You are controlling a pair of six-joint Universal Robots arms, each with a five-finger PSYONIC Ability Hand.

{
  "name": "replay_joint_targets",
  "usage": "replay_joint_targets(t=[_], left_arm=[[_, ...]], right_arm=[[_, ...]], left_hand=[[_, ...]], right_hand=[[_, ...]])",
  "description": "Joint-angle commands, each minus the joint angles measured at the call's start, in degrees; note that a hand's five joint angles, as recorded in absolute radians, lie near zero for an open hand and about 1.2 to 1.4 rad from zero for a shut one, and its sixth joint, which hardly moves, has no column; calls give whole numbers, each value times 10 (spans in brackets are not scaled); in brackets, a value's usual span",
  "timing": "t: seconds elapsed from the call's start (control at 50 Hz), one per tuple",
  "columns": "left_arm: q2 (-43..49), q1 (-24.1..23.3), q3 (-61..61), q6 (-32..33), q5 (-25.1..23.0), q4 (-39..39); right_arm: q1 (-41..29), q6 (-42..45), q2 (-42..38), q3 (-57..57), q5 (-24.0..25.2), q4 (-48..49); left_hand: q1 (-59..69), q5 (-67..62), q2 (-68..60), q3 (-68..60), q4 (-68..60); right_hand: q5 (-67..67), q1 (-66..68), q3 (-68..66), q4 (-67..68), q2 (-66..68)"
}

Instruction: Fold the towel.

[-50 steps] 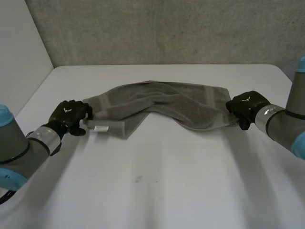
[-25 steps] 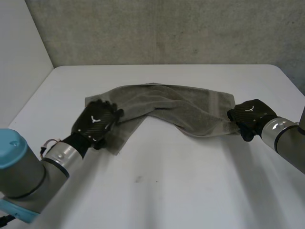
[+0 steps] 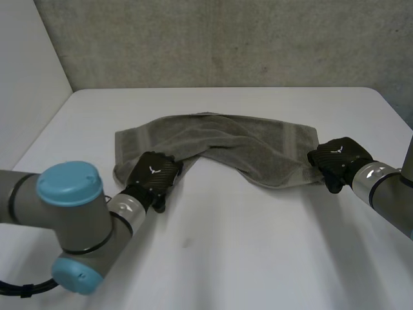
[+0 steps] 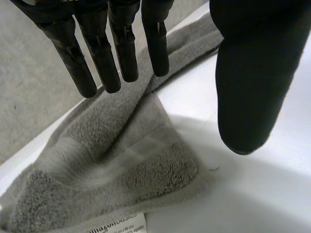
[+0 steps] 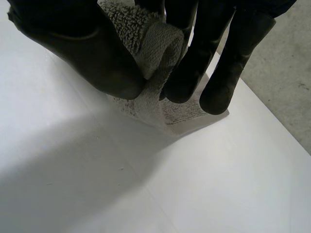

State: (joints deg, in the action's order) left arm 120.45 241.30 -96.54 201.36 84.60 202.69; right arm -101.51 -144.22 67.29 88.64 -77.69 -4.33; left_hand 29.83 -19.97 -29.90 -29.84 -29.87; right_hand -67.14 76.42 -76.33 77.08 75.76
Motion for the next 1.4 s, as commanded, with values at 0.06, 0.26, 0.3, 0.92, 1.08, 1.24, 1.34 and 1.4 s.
replay_joint_targets(t=[0.06, 0.26, 0.3, 0.92, 1.08, 1.24, 1.34, 1.4], left_arm=[[52, -6, 61, -4, 27, -48], [89, -6, 103, -2, 46, -60], [95, -6, 111, -2, 46, -60], [146, 5, 202, 3, 48, -71], [149, 16, 217, 3, 46, -80], [164, 20, 227, 4, 49, -80], [156, 28, 221, 19, 57, -81], [130, 31, 208, 44, 73, -87]], right_arm=[[0, 0, -5, 0, 0, 2], [1, 19, -9, 4, -1, 7], [1, 21, -9, 5, -1, 7], [1, 24, -18, 6, -1, 18], [1, 30, -22, 7, -1, 17], [1, 31, -23, 6, -1, 17], [4, 30, -16, -2, -2, 16], [21, 30, -6, -9, -4, 14]], left_hand=[[46, -45, -45, -46, -46], [48, -46, -47, -48, -47], [49, -48, -49, -49, -49], [187, -186, -187, -187, -187], [201, -199, -200, -201, -200], [409, -407, -408, -409, -408], [502, -500, -501, -502, -501], [502, -500, -501, -502, -501]], right_hand=[[-29, 36, -37, 29, 42], [-29, 36, -37, 29, 42], [-29, 36, -37, 29, 42], [-29, 36, -37, 29, 42], [-29, 36, -37, 29, 42], [-29, 36, -37, 29, 42], [-29, 36, -37, 29, 42], [-29, 36, -37, 29, 42]])
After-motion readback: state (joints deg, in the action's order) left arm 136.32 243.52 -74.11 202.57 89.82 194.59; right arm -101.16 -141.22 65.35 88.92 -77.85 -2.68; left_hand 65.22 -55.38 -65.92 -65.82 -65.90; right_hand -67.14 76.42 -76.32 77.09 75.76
